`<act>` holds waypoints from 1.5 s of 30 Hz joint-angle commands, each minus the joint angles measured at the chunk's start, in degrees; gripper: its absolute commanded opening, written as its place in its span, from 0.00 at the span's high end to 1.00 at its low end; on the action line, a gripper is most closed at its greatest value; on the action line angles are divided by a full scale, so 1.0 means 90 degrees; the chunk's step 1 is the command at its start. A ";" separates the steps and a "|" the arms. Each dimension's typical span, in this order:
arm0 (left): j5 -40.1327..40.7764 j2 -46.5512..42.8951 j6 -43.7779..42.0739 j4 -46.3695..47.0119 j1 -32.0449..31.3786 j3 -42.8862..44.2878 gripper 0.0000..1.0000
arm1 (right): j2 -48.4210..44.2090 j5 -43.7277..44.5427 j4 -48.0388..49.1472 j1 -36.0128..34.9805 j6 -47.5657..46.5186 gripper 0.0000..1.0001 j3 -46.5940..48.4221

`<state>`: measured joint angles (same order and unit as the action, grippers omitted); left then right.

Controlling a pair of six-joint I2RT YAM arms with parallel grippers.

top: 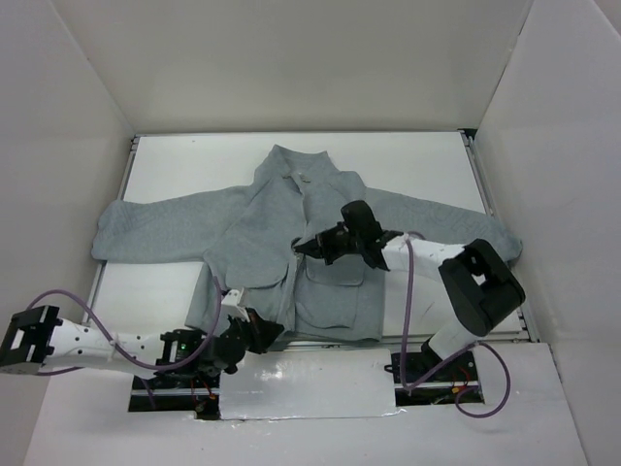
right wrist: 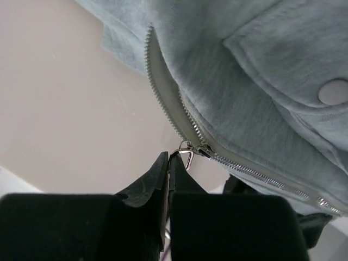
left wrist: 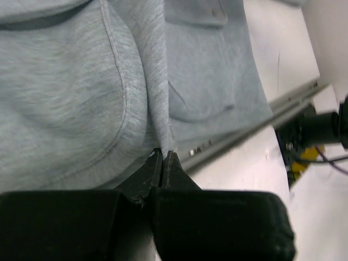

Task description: Zip up the jacket

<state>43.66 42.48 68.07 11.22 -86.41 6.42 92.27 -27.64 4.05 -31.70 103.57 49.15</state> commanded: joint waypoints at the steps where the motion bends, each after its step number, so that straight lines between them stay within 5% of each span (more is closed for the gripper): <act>1: -0.1639 -0.0402 0.0356 -0.1812 -0.0643 0.0194 1.00 | -0.0739 0.2182 0.3151 -0.0145 0.0747 1.00 -0.0613; 8: -0.1316 -0.1233 0.0219 -0.2925 -0.0653 0.0829 1.00 | -0.0283 0.2836 0.5327 -0.1545 0.1744 1.00 -0.2627; 9: -0.1258 -0.1195 0.0316 -0.3081 -0.0653 0.0908 0.76 | -0.0117 0.2817 0.5775 -0.1555 0.1812 1.00 -0.2638; 17: -0.0468 -0.0804 0.0161 -0.4459 -0.0682 0.2255 0.01 | 0.1602 0.2915 0.8833 -0.1546 0.2320 1.00 -0.2473; 20: 0.0400 -0.0921 0.0762 -0.5248 -0.0672 0.2578 0.01 | 0.1633 0.2866 0.8944 -0.1546 0.2145 1.00 -0.2355; 21: 0.0645 -0.0950 0.1008 -0.5512 -0.0672 0.2704 0.01 | 0.1526 0.2837 0.8915 -0.1536 0.2067 0.93 -0.2336; 22: 0.1082 -0.0989 0.1185 -0.5718 -0.0672 0.2744 0.01 | 0.1458 0.2817 0.8915 -0.1555 0.1941 0.68 -0.2336; 23: 0.1299 -0.1057 0.1496 -0.6010 -0.0663 0.2764 0.01 | 0.1389 0.2730 0.8789 -0.1546 0.1785 0.54 -0.2336; 26: 0.1799 -0.1175 0.1247 -0.5712 -0.0517 0.2715 0.01 | 0.1077 0.2524 0.8661 -0.1536 0.1404 0.17 -0.2404; 27: 0.1828 -0.1185 0.1061 -0.5497 -0.0313 0.2647 0.01 | 0.0854 0.2485 0.8632 -0.1507 0.1257 0.14 -0.2462; 28: 0.1722 -0.1214 0.0470 -0.5215 -0.0195 0.2569 0.01 | 0.0716 0.2417 0.8400 -0.1468 0.0831 0.00 -0.2472; 30: 0.1033 -0.1243 -0.0778 -0.3840 0.0322 0.2239 0.01 | 0.0267 0.1717 0.7795 -0.1128 -0.0250 0.00 -0.2230; 32: 0.0280 -0.1175 -0.1283 -0.2573 0.1061 0.1868 0.01 | -0.0278 0.0830 0.5857 -0.0834 -0.1413 0.00 -0.1530; 33: -0.0140 -0.1011 -0.1594 -0.2256 0.1366 0.1778 0.01 | -0.0523 0.0883 0.4717 -0.0775 -0.3005 0.00 -0.1138; 34: -0.0985 -0.0893 -0.1694 -0.1963 0.1891 0.1681 0.01 | -0.0767 0.1077 0.2047 -0.0755 -0.3920 0.00 -0.0651; 36: -0.1626 -0.0434 -0.1743 -0.1434 0.2256 0.1534 0.03 | -0.0624 0.2685 -0.1222 -0.0930 -0.5848 0.00 0.0999; 39: -0.1513 0.0354 -0.1181 -0.1753 0.2404 0.1679 0.10 | 0.0078 0.3762 -0.2974 -0.0746 -0.6555 0.00 0.1960; 42: -0.0896 0.1079 -0.0621 -0.2428 0.2889 0.2001 0.20 | 0.0537 0.4019 -0.3408 -0.0482 -0.6839 0.00 0.2146; 45: -0.1246 0.1919 -0.0630 -0.2322 0.3864 0.2197 0.16 | 0.1151 0.4338 -0.3945 -0.0364 -0.7171 0.00 0.2809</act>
<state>33.78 55.35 60.38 -10.61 -58.24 23.27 96.31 4.56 -13.76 -36.25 48.05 70.85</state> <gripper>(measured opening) 0.830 0.998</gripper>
